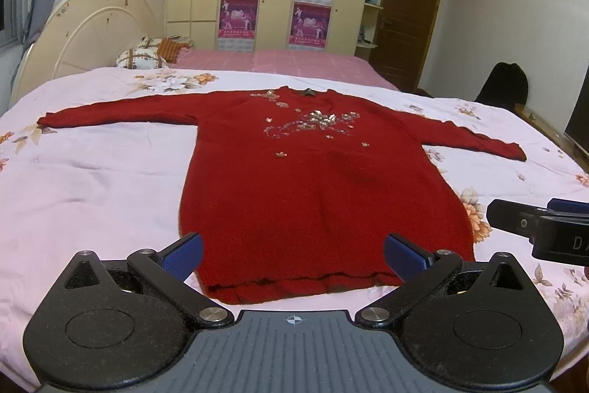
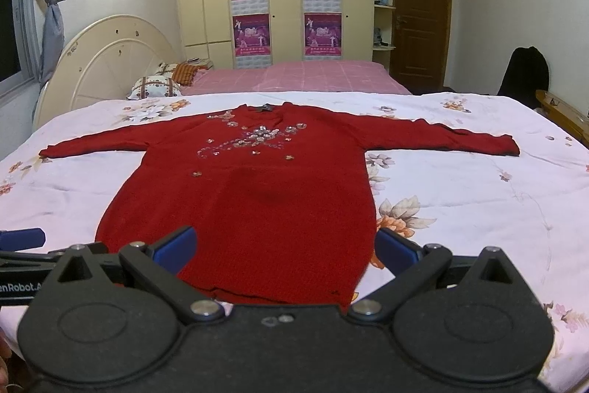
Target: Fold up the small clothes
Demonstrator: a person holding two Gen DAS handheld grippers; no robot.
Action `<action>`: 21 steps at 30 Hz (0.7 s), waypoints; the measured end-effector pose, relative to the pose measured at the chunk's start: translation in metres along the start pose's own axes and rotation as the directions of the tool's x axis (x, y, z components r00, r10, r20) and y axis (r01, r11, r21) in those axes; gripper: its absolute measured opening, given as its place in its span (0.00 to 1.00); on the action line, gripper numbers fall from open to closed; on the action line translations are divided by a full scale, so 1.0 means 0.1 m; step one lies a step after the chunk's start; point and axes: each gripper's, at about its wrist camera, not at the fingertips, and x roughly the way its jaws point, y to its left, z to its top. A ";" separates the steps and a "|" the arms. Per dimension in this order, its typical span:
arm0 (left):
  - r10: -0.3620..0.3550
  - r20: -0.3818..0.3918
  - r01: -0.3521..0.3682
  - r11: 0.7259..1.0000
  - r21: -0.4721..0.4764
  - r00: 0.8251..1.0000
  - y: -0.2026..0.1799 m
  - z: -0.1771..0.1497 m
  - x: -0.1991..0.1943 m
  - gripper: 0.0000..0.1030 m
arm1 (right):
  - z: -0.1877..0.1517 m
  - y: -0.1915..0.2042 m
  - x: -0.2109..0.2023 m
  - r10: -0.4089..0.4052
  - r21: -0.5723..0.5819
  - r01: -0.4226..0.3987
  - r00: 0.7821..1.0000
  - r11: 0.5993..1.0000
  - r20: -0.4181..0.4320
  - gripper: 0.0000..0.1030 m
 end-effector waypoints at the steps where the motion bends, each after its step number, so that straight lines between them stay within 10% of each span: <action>1: 0.000 0.000 0.000 1.000 -0.001 1.000 0.00 0.00 0.00 1.00 | 0.00 0.00 0.00 0.002 0.001 -0.002 1.000 1.000 0.000 0.99; 21: -0.005 -0.003 0.005 1.000 0.001 1.000 0.00 0.01 0.00 1.00 | 0.03 0.04 0.03 0.003 -0.010 -0.003 1.000 1.000 -0.006 0.99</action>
